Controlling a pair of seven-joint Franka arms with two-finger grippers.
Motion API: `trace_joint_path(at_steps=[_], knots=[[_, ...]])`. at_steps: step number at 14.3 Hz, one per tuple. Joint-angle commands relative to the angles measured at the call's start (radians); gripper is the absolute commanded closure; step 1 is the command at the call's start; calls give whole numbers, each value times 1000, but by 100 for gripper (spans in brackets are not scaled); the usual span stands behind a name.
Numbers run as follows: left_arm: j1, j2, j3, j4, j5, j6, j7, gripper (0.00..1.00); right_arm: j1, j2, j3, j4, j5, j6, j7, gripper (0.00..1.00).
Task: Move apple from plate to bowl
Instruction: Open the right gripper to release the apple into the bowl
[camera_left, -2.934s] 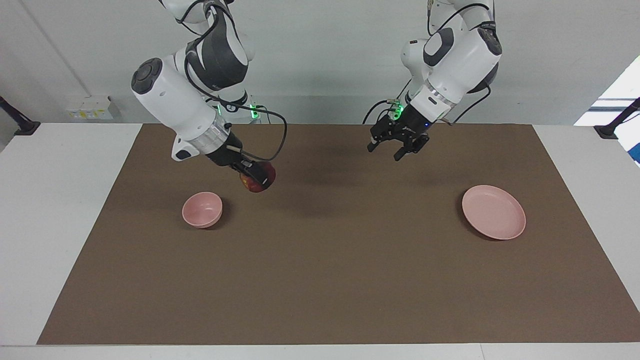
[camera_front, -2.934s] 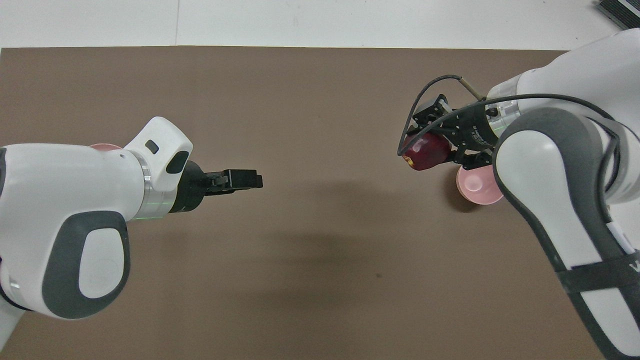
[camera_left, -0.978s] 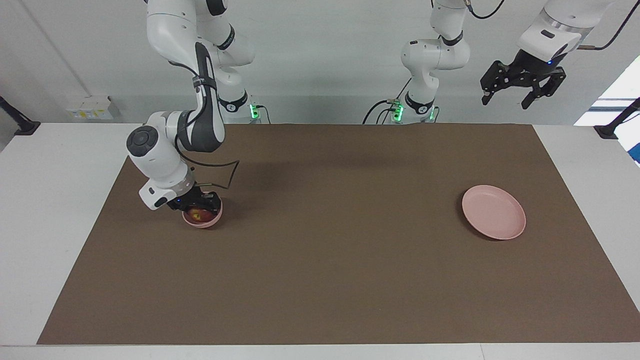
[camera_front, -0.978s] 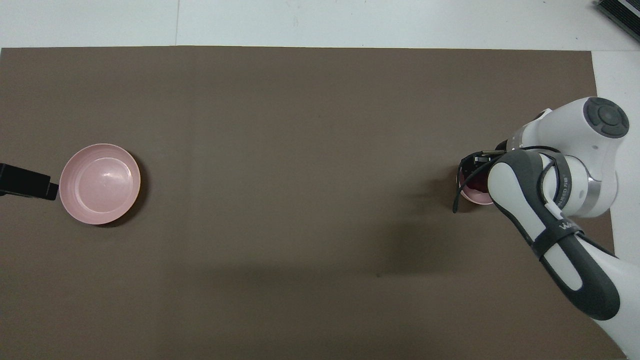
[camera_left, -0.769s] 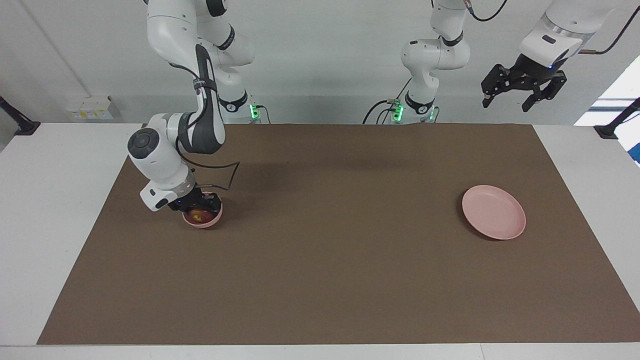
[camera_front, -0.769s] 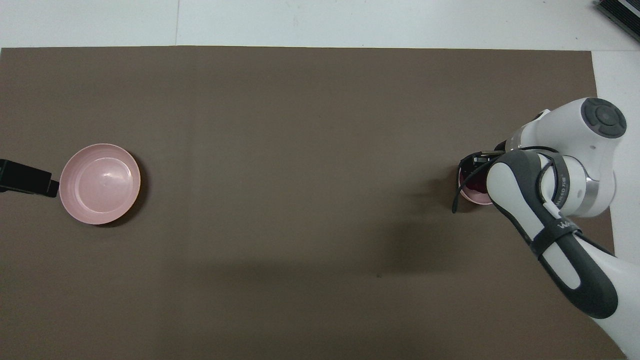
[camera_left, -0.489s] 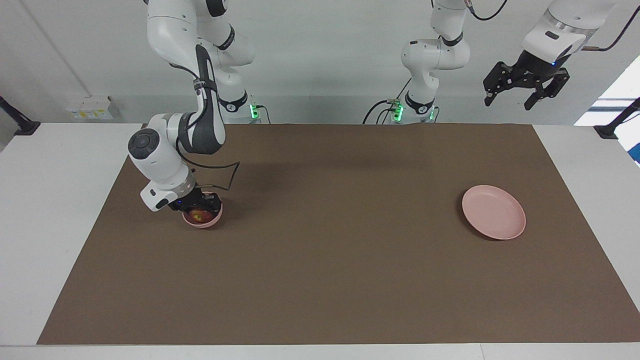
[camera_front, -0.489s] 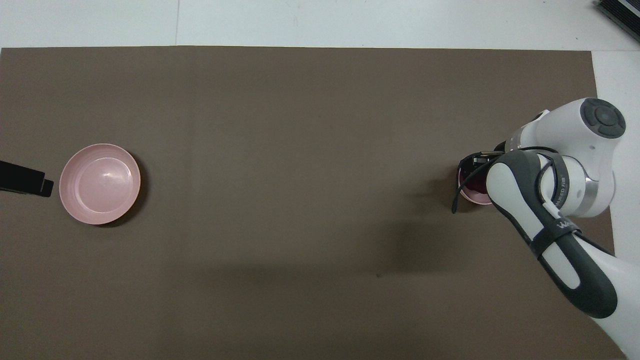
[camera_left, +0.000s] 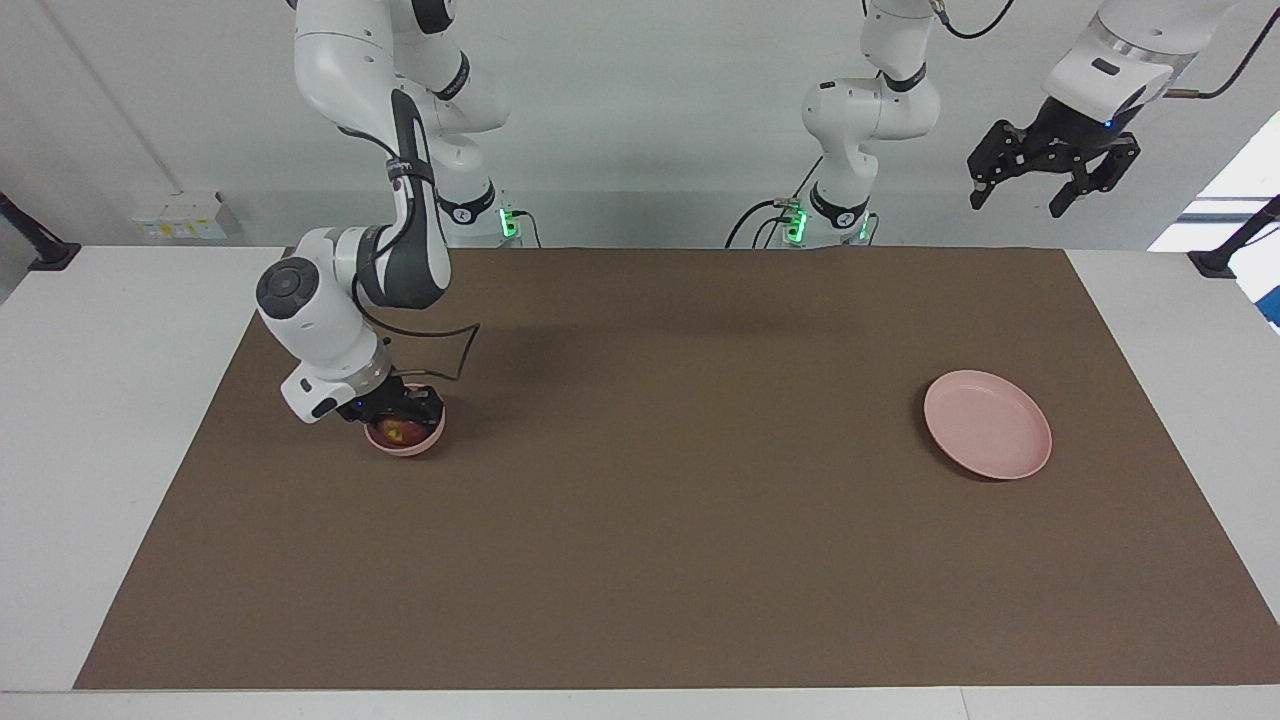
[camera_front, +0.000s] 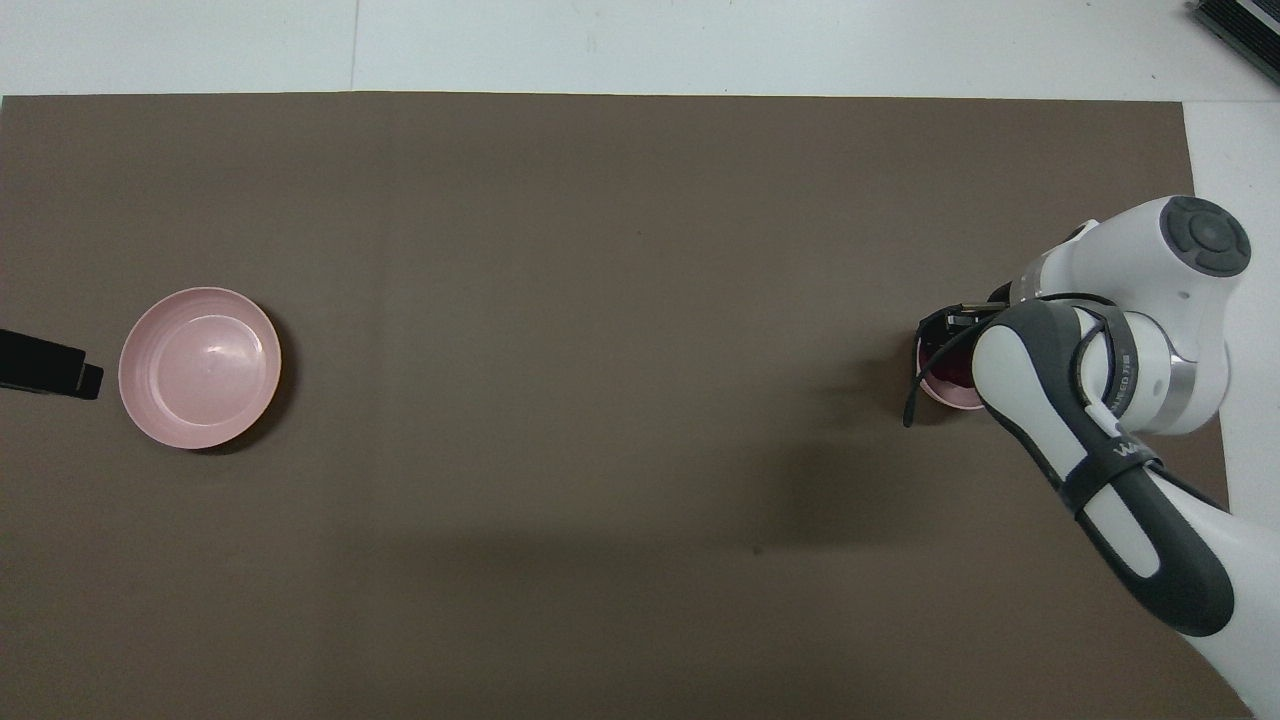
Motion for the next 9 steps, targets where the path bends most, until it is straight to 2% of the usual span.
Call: trace_joint_path(at_steps=[1, 7, 9], knots=[[-4, -28, 6, -32, 13, -11, 10, 0, -5, -1, 8, -7, -24, 26, 3, 0], [-4, -30, 4, -31, 12, -8, 8, 0, -7, -2, 8, 4, -24, 10, 3, 0], [-4, -30, 4, -31, 12, -9, 8, 0, -1, -29, 4, 30, -24, -25, 5, 0]])
